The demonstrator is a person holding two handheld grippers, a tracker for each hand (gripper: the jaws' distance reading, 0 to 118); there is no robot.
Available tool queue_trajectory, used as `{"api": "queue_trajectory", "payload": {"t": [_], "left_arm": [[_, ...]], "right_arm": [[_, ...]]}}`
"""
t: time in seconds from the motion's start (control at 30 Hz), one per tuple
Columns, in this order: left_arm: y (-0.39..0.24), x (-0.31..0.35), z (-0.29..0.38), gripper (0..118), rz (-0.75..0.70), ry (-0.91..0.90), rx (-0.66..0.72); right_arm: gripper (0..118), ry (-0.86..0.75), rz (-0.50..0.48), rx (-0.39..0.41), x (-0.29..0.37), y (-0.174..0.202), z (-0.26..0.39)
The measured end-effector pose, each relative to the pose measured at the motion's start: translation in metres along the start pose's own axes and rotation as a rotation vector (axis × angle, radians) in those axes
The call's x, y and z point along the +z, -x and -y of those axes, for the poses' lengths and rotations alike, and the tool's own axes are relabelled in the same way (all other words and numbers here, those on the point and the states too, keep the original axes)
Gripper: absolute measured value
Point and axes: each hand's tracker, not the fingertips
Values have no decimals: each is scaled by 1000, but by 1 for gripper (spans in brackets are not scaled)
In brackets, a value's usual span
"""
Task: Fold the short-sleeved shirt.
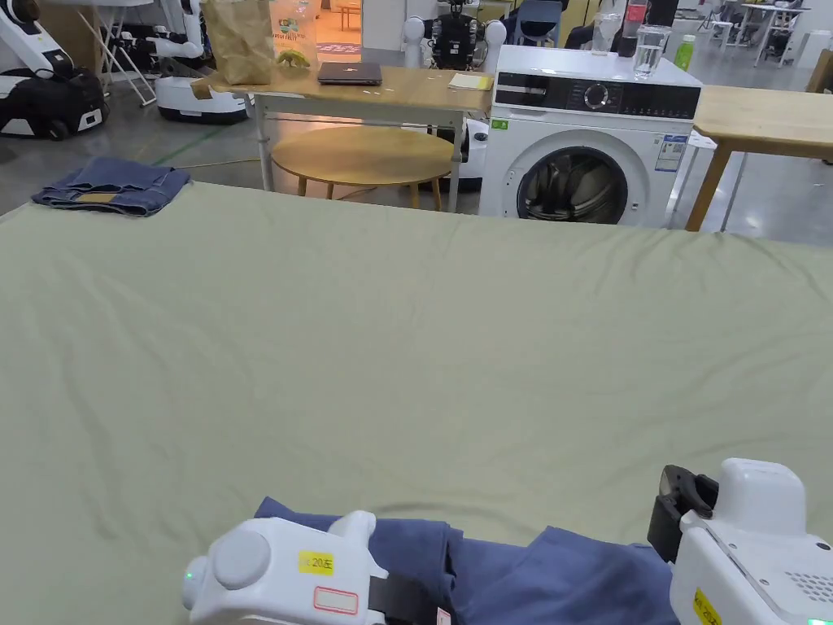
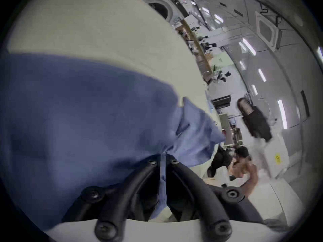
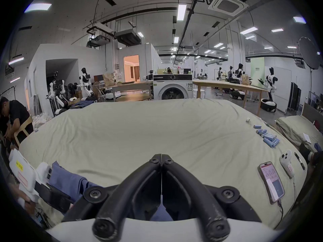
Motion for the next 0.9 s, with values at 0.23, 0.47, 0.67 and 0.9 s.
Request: {"api": "queue_trajectory", "payload": {"t": [0.23, 0.47, 0.67, 0.9], "left_arm": [[-4, -6, 4, 0, -29, -24, -32], [-37, 42, 0, 0, -48, -71, -137], [-13, 140, -5, 0, -140, -249, -114], [48, 193, -5, 62, -204, -311, -24]], "right_arm": [[0, 3, 4, -1, 2, -1, 1], [0, -17, 3, -1, 4, -1, -4], [0, -47, -24, 9, 2, 9, -14], [0, -60, -64, 24, -5, 27, -16]]}}
